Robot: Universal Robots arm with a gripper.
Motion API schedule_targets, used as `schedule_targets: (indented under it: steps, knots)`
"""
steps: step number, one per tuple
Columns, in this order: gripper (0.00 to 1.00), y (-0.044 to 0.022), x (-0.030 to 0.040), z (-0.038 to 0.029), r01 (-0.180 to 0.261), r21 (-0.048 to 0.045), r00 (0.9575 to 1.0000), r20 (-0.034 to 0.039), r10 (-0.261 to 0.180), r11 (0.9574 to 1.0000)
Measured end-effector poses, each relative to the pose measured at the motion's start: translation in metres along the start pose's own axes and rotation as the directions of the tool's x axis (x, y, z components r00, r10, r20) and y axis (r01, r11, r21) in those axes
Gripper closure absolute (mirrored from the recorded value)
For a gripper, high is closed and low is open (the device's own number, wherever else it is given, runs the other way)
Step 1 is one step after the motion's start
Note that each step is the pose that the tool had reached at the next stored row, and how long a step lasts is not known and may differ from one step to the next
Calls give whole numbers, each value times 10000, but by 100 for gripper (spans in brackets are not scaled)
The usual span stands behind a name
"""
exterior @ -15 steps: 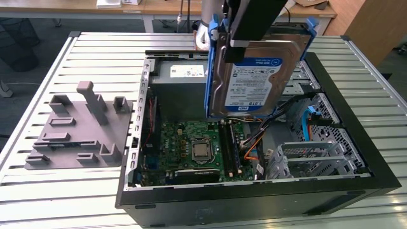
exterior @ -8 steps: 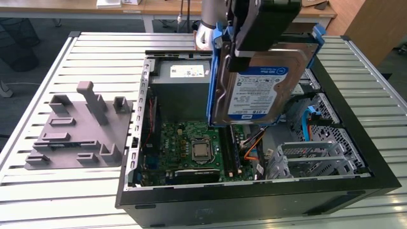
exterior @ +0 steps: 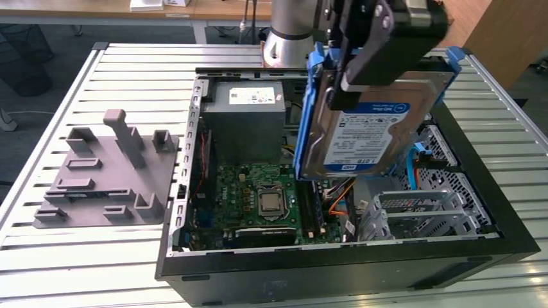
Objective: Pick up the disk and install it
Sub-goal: 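Insert the disk into the insertion slot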
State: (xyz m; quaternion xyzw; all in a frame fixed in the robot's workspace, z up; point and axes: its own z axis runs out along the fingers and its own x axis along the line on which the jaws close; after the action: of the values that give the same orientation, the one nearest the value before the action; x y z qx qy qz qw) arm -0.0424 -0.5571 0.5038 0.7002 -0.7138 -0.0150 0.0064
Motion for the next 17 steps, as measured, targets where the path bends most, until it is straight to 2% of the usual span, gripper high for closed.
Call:
schedule_targets:
  steps: [8,10,17]
  knots:
    - [64,-352,-2,51,0,-1,10000,-2,0,10000]
    - [64,-371,-2,55,1,-1,10000,-1,-1,10000]
    - [64,-371,-2,57,0,0,10000,-1,0,10000]
